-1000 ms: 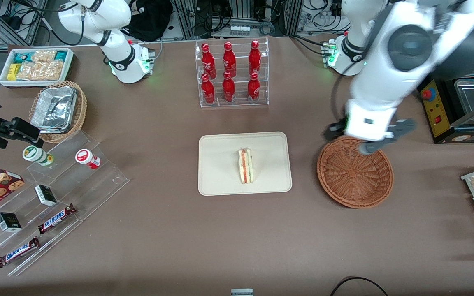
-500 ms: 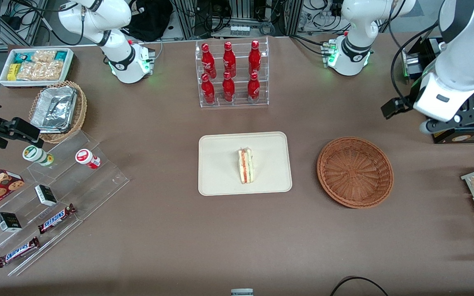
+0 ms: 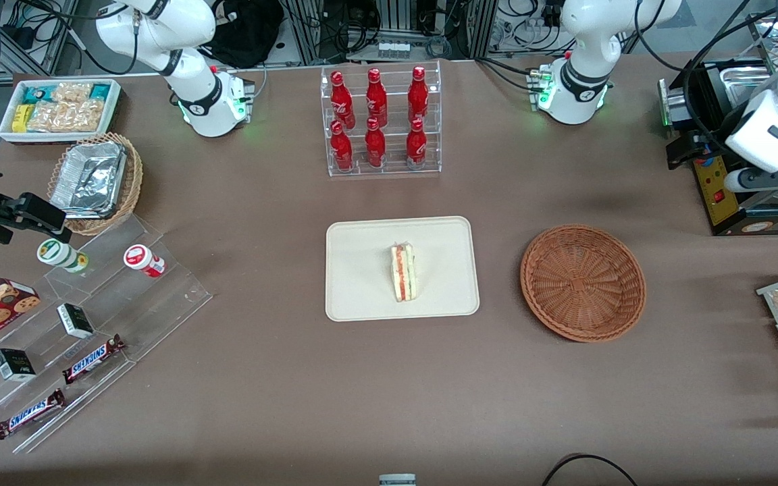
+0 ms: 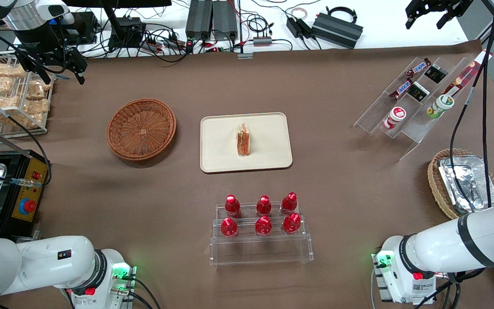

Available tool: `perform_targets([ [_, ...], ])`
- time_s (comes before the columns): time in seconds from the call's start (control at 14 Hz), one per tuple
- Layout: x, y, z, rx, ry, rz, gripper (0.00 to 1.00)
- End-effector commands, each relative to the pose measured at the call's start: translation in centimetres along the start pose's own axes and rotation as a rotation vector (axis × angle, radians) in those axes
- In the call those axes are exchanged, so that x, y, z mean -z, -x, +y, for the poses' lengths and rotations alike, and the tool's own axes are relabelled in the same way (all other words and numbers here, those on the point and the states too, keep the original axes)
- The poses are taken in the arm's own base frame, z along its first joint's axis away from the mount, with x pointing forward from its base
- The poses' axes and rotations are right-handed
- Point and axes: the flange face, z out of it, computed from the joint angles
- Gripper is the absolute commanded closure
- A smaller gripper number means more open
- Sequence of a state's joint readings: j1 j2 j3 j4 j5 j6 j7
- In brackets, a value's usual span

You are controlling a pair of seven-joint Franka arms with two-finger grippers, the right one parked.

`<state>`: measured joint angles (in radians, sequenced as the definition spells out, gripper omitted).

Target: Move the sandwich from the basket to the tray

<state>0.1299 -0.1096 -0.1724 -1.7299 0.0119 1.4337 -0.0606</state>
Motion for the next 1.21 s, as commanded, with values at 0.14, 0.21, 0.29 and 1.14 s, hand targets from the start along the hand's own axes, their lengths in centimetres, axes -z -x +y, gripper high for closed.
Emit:
perform_targets([
  [0.14, 2.7, -2.3, 3.7, -0.076, 0.018, 0.1, 0.0],
  [0.21, 3.0, -2.7, 3.9, -0.076, 0.019, 0.131, 0.0],
  [0.29, 3.1, -2.9, 3.9, -0.081, 0.018, 0.153, 0.0],
  [1.14, 3.5, -4.5, 3.2, 0.001, -0.006, 0.222, 0.0],
])
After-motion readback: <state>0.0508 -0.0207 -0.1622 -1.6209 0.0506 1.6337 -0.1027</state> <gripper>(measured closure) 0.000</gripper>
